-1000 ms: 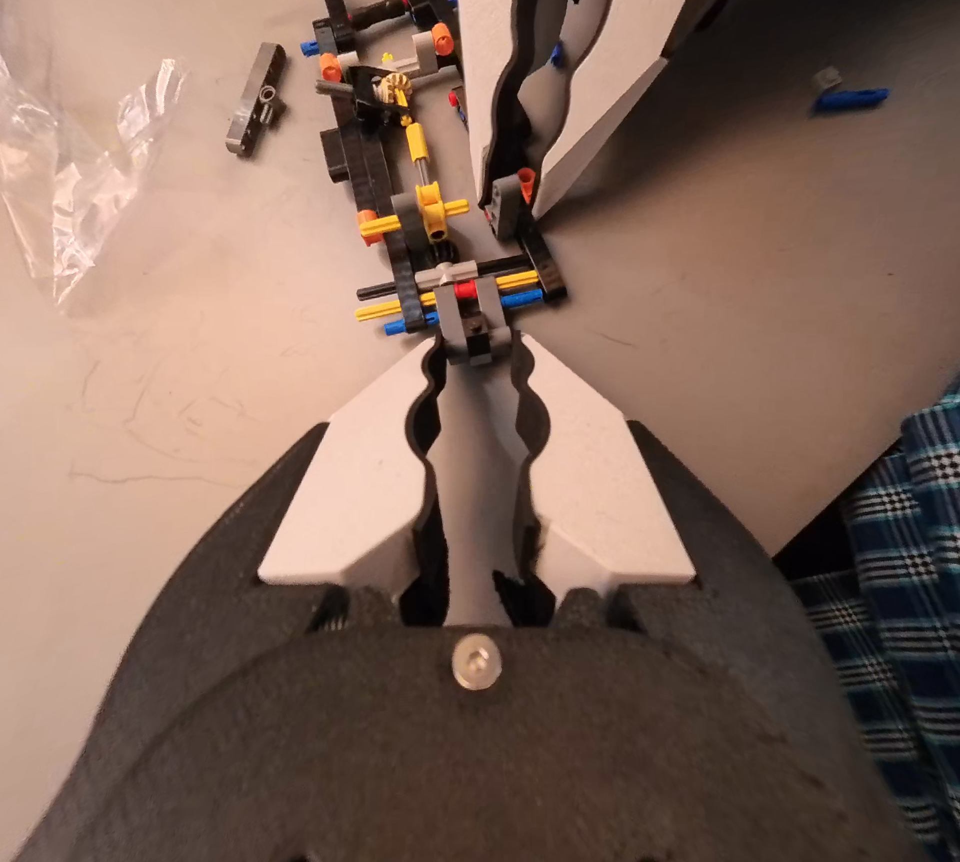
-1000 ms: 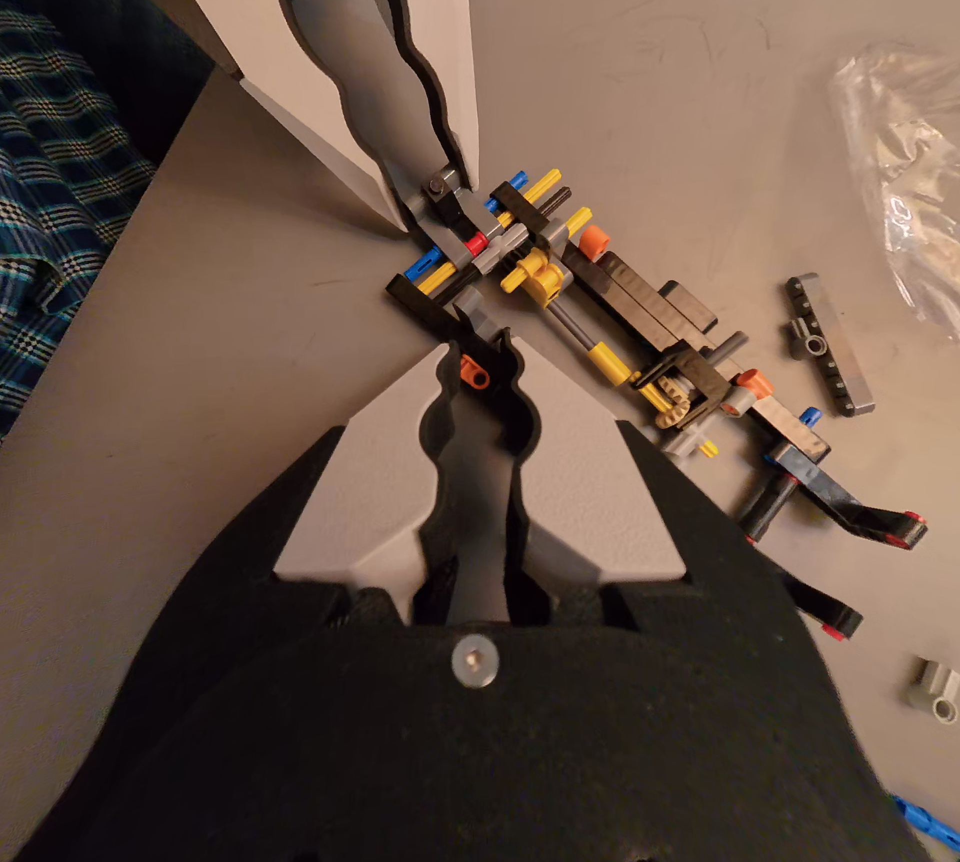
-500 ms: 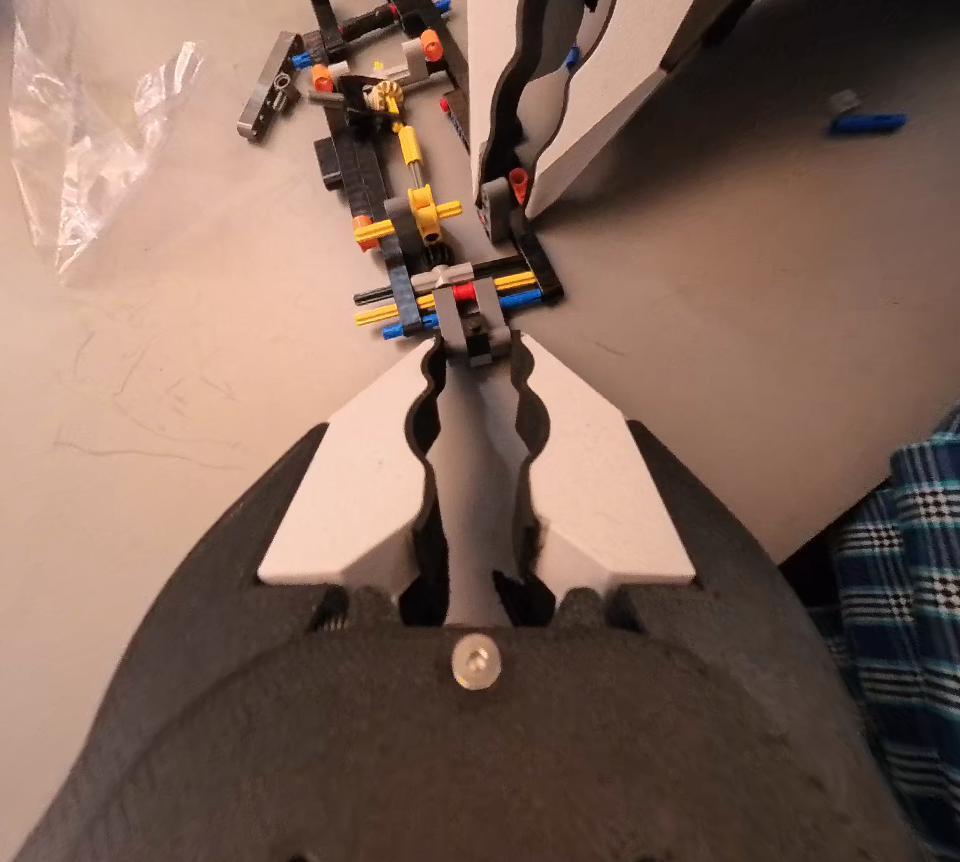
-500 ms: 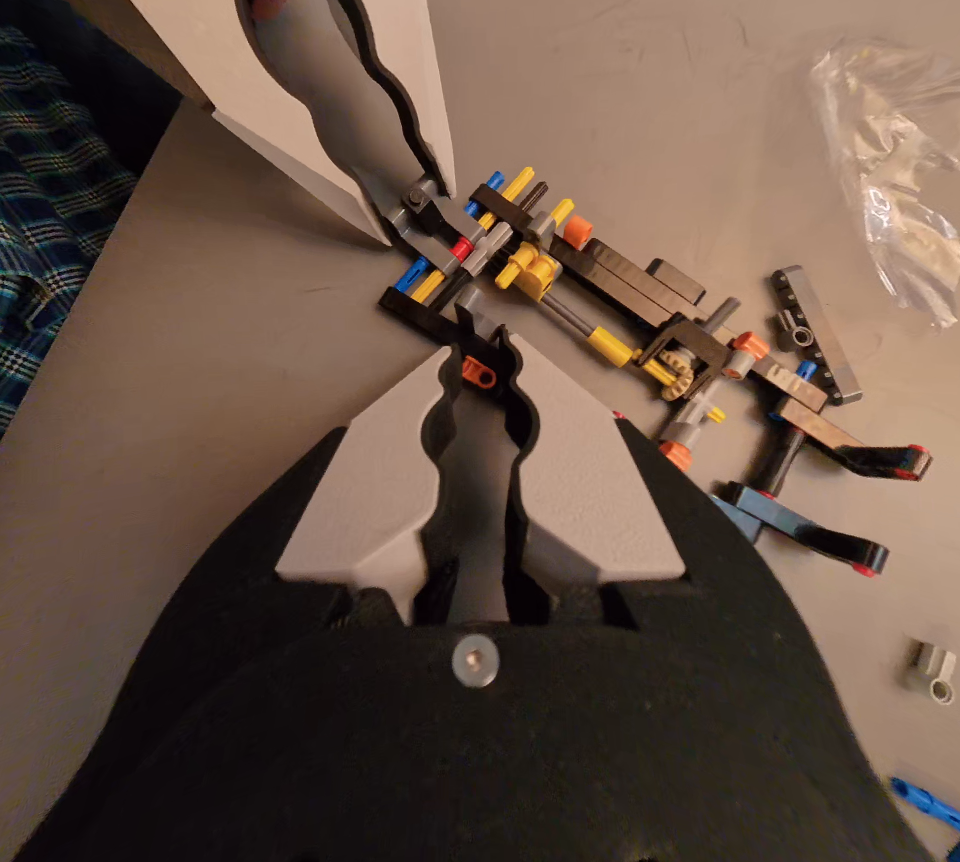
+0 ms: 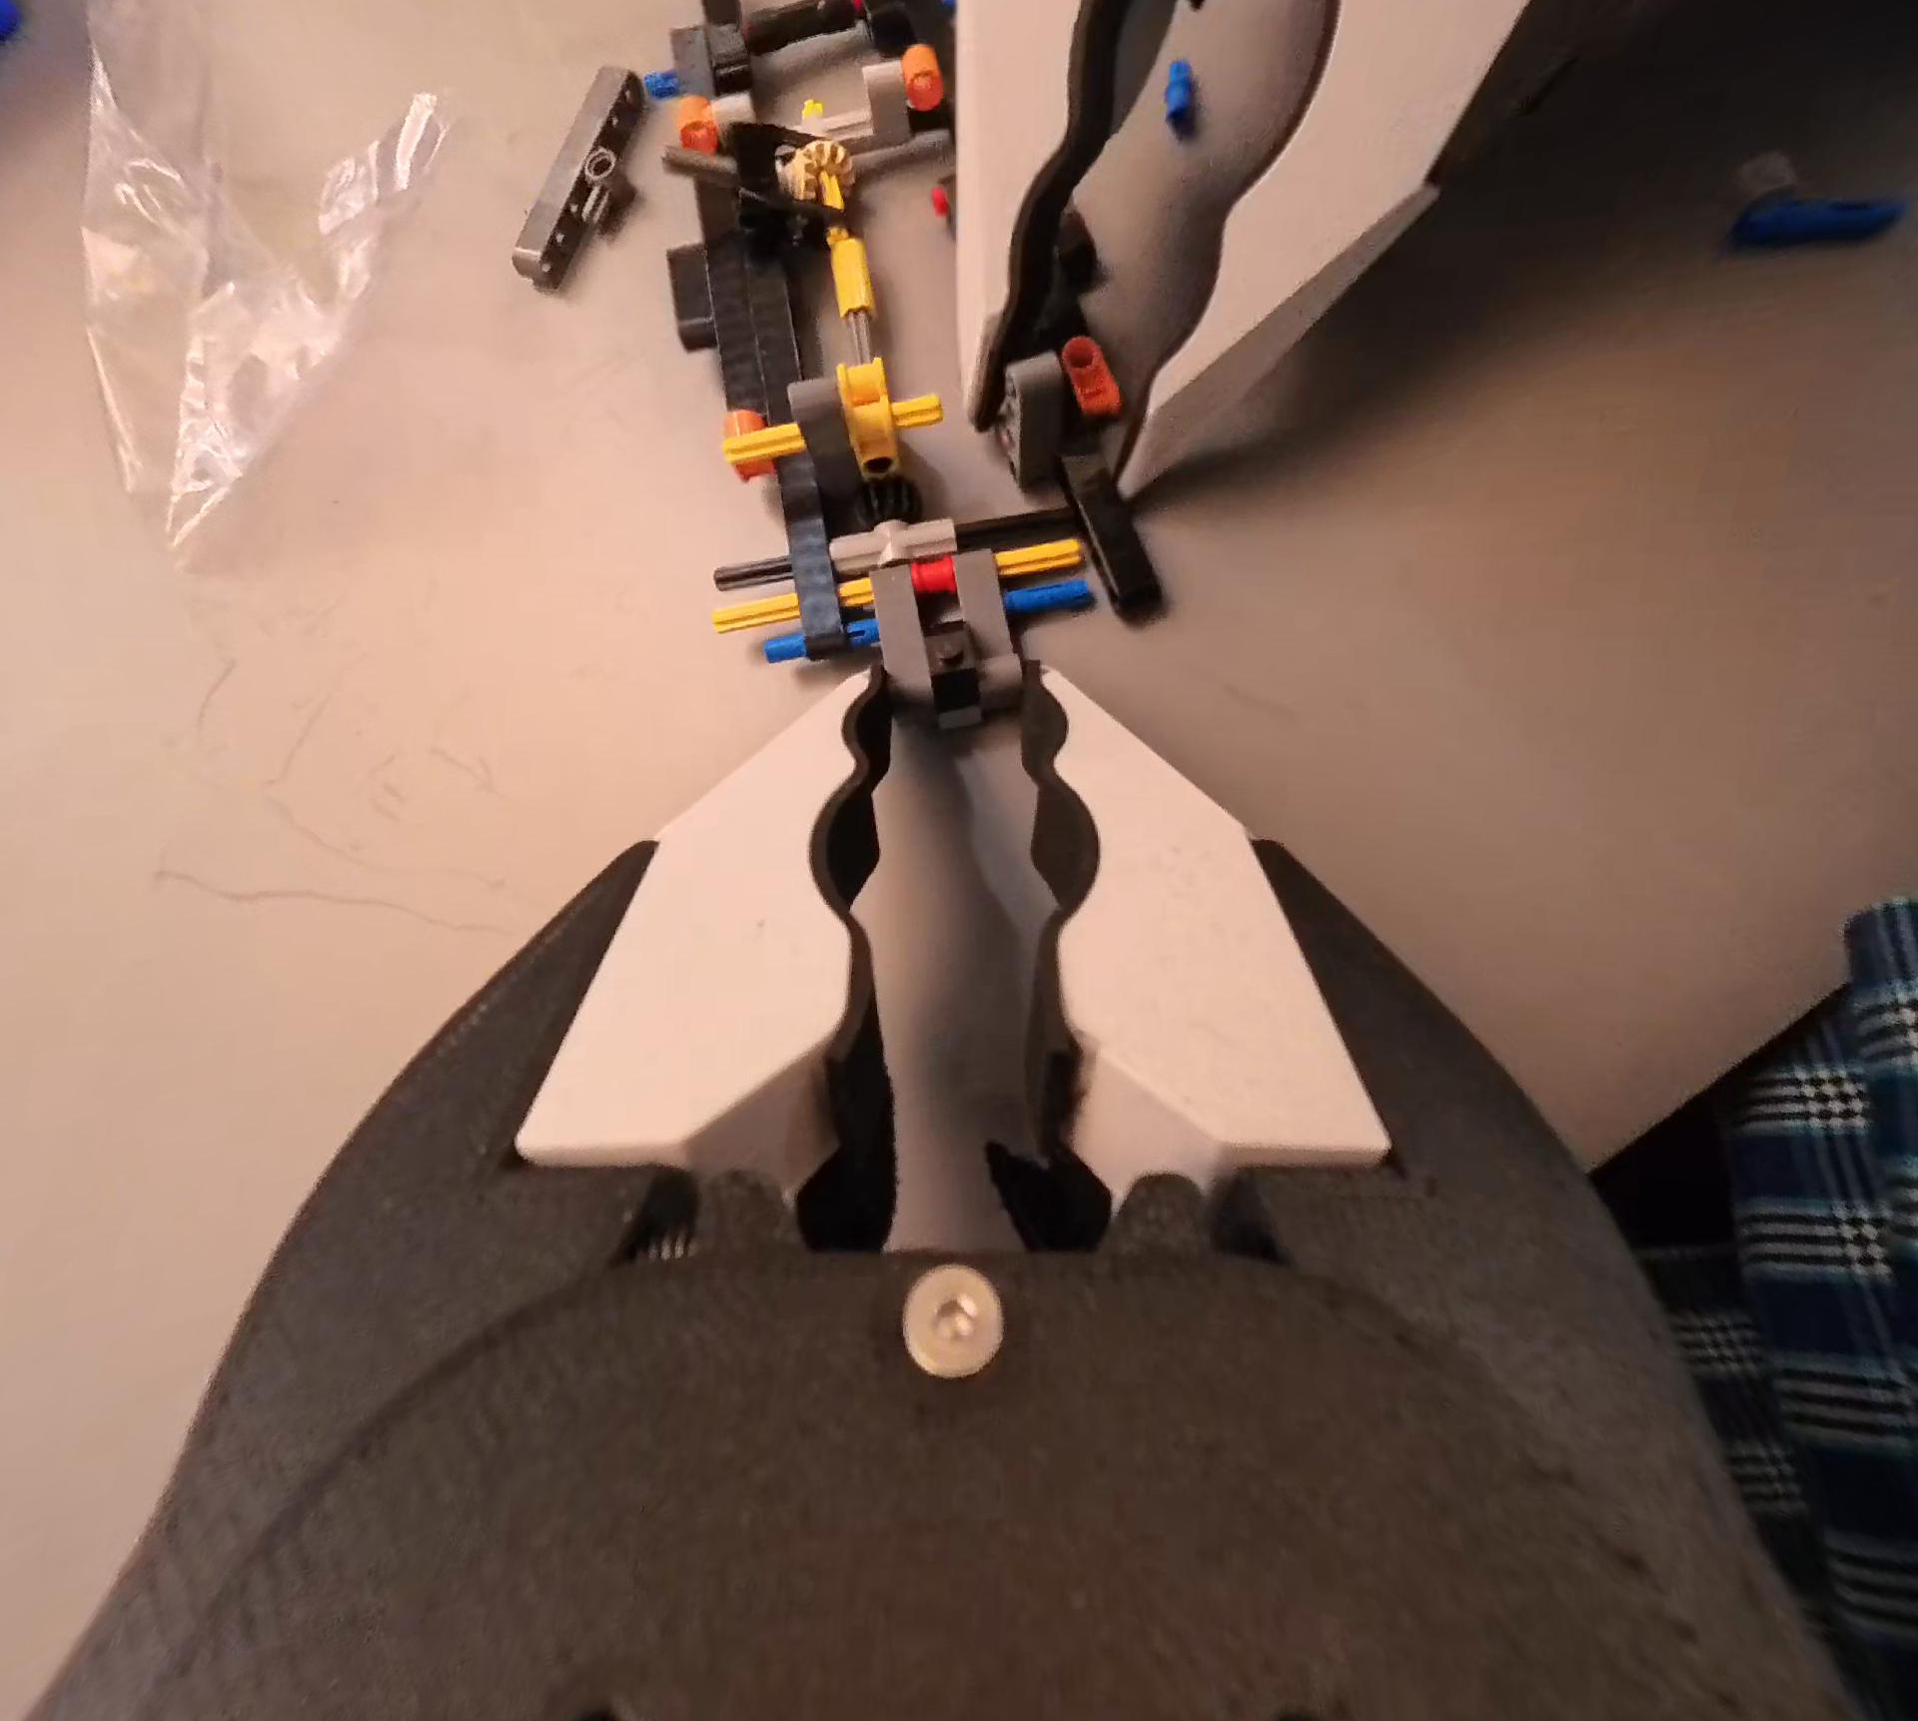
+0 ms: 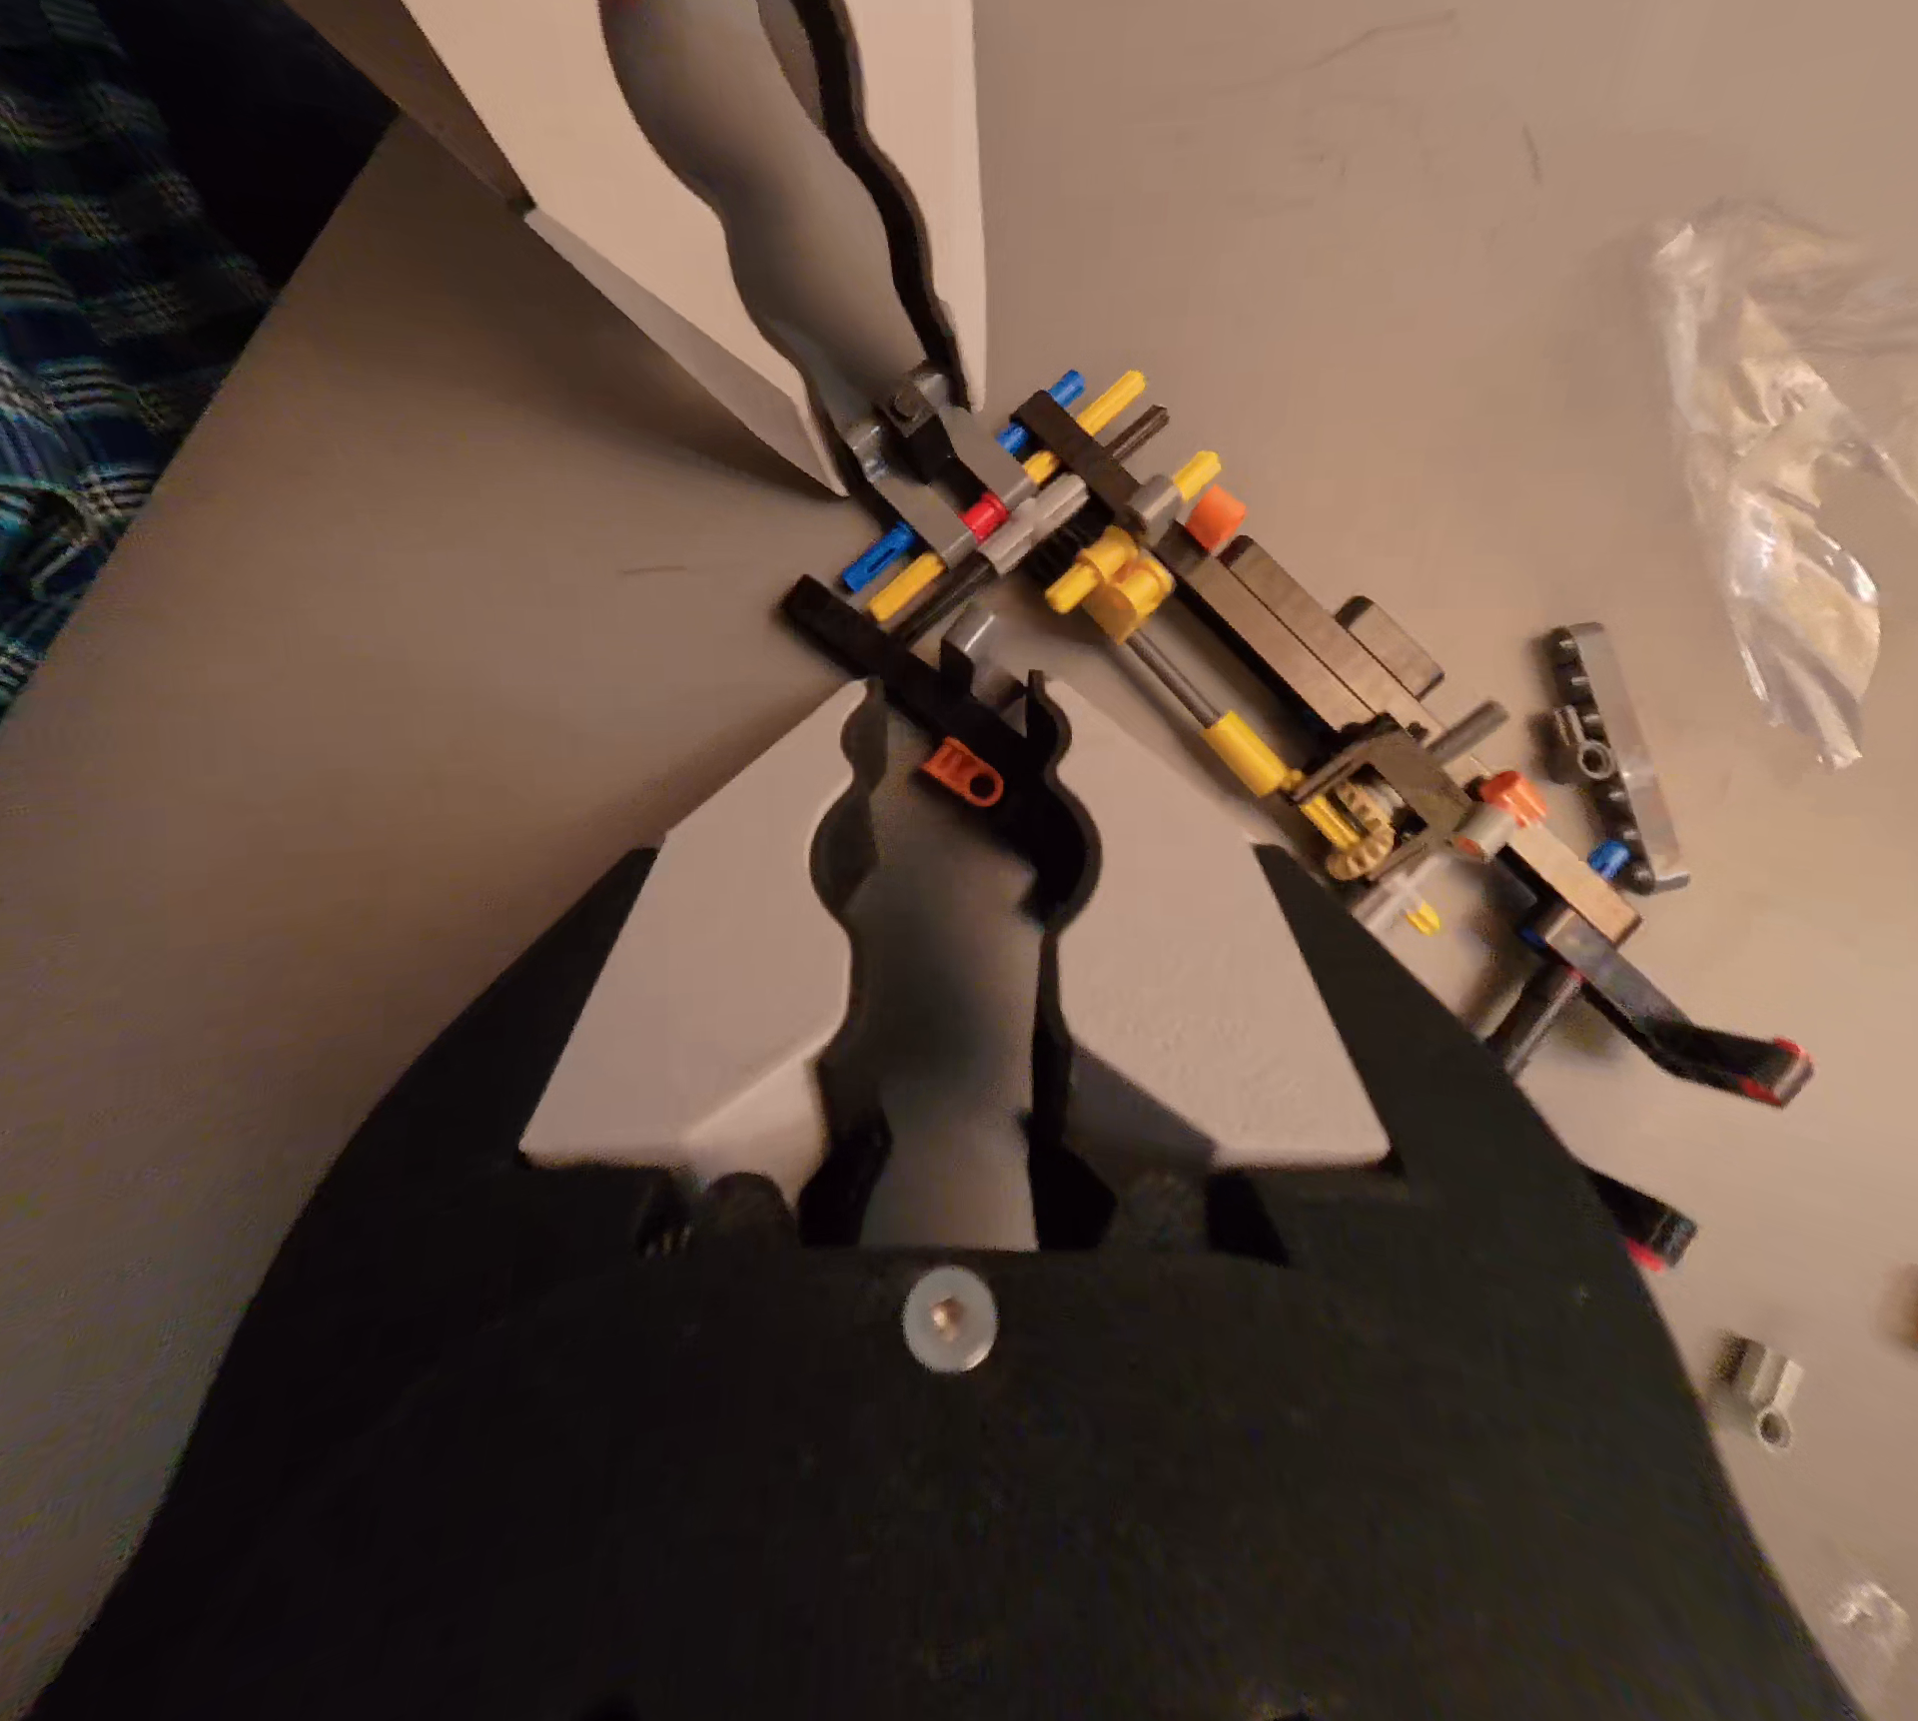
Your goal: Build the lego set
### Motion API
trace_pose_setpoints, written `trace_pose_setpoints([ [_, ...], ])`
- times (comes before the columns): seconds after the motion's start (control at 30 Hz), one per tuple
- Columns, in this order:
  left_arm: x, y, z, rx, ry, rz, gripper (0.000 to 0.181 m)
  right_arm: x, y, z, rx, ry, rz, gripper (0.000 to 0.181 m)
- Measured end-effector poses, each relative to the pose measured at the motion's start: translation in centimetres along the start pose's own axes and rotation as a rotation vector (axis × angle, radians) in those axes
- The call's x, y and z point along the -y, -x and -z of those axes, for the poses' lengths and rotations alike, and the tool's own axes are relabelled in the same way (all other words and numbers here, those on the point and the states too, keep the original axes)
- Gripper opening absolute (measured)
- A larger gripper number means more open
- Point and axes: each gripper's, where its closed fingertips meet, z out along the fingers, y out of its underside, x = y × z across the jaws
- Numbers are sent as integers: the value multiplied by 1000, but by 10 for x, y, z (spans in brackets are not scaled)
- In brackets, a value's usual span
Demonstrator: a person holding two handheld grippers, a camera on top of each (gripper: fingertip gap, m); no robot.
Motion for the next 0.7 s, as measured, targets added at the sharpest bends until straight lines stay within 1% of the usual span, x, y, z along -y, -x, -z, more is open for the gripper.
trace_pose_setpoints([
  [0.03,0,0,0,-2,-1,-1,23,0,0,0,-6,6,10,25],
  [0.17,1,-1,0,-9,-4,2,23,1,0,0,-11,13,32,25],
  [0.3,0,-1,1,-25,-1,-11,23,0,0,0,22,-3,20,23],
  [0.7,4,-4,3,-57,-27,34,23,-1,-4,-1,49,-43,12,20],
])
